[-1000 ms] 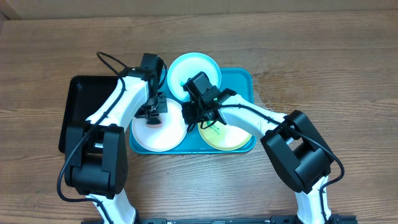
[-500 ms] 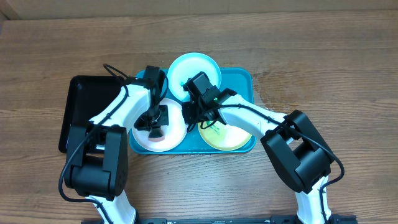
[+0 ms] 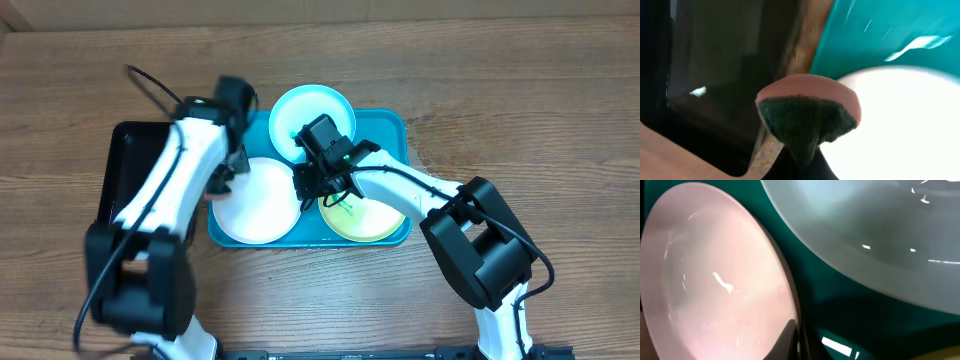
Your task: Clean dirty plates on tray and stack at the side
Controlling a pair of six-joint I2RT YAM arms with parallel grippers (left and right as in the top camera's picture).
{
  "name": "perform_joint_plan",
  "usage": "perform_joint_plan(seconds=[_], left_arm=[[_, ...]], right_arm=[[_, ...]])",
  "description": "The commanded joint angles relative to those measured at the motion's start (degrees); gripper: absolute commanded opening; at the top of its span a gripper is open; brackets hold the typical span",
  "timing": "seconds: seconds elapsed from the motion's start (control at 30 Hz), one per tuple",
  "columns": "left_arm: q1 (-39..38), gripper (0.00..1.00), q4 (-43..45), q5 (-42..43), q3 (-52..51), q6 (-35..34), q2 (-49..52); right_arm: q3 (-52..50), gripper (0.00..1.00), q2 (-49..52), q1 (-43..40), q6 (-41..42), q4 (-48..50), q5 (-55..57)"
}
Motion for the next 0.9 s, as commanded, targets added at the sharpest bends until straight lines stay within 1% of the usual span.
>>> perform_joint_plan(seconds=[0.0, 0.07, 0.13, 0.3, 0.4, 0.47, 0.57, 0.63, 0.73, 0.87], left_arm=[[4.7, 0.04, 1.0, 6.1, 2.3, -1.8, -7.5], [8.0, 0.04, 1.4, 7.1, 2.3, -1.2, -9.2], [11.8, 0.04, 1.2, 7.5, 2.3, 0.1, -9.7], [20.6, 0.04, 1.2, 14.5, 1.2, 8.4, -8.9], [24.8, 0.04, 1.7, 19.9, 0.6, 8.6, -7.8], [27.0, 0.04, 1.9, 21.6, 0.6, 8.7, -7.1], [29.7, 0.04, 1.8, 22.3, 0.6, 8.7, -7.0], [31.2, 0.05, 1.9, 24.8, 0.6, 8.7, -7.0], [32.2, 0.04, 1.8, 25.9, 0.6, 8.8, -7.0], [32.5, 0.04, 1.5, 25.9, 0.6, 9.0, -7.0]], right_arm=[[4.9, 0.04, -1.4, 0.0, -1.4, -2.0, -1.7], [7.0, 0.04, -1.9, 0.3, -1.7, -4.9, 0.9], [9.6, 0.04, -2.5, 0.8, -2.0, -8.7, 6.6], [18.4, 0.04, -3.1, 3.5, -8.7, -19.8, 21.6], [24.3, 0.04, -3.1, 5.6, -9.5, -26.7, 32.7], [27.8, 0.04, -3.1, 7.0, -9.5, -30.6, 38.4], [32.7, 0.04, -3.1, 8.9, -9.7, -35.3, 44.7], [35.8, 0.04, -3.1, 10.5, -13.9, -37.4, 46.1], [38.8, 0.04, -3.1, 12.4, -19.7, -38.8, 48.5], [41.4, 0.04, -3.1, 15.6, -23.1, -40.0, 59.7]])
